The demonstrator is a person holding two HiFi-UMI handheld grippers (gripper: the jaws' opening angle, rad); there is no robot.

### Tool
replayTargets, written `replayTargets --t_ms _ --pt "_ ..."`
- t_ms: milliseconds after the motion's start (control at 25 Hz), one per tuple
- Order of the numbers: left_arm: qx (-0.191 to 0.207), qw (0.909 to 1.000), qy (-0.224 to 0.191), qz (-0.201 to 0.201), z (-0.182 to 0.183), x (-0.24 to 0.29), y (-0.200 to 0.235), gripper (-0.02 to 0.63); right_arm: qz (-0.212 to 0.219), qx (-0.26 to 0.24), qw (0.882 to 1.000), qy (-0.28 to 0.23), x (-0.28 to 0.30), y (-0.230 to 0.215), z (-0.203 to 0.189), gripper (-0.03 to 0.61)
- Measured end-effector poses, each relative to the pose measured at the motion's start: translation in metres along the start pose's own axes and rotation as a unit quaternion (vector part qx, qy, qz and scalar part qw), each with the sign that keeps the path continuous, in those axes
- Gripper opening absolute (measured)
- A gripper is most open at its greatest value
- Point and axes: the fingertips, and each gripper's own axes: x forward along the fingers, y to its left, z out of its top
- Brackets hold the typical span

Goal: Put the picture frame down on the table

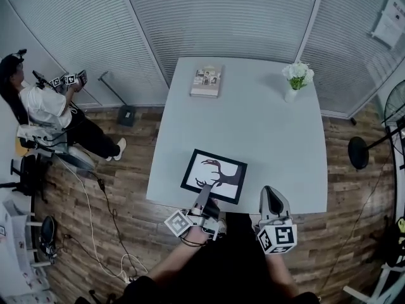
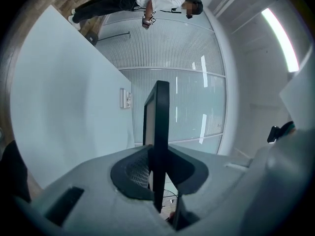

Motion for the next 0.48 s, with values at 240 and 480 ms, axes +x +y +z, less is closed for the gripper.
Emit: replayTargets --t_ms 240,480 --pt "-0.007 0.9998 -0.01 0.014 0.008 0.033 0.02 0.066 0.01 0.002 1.0 0.01 0.039 -0.02 -0.001 0.014" --pt "-0.01 0.9991 -0.013 0.038 0.016 0.08 0.05 0.066 0.02 0.002 0.999 0.028 0.088 -0.046 0.0 0.014"
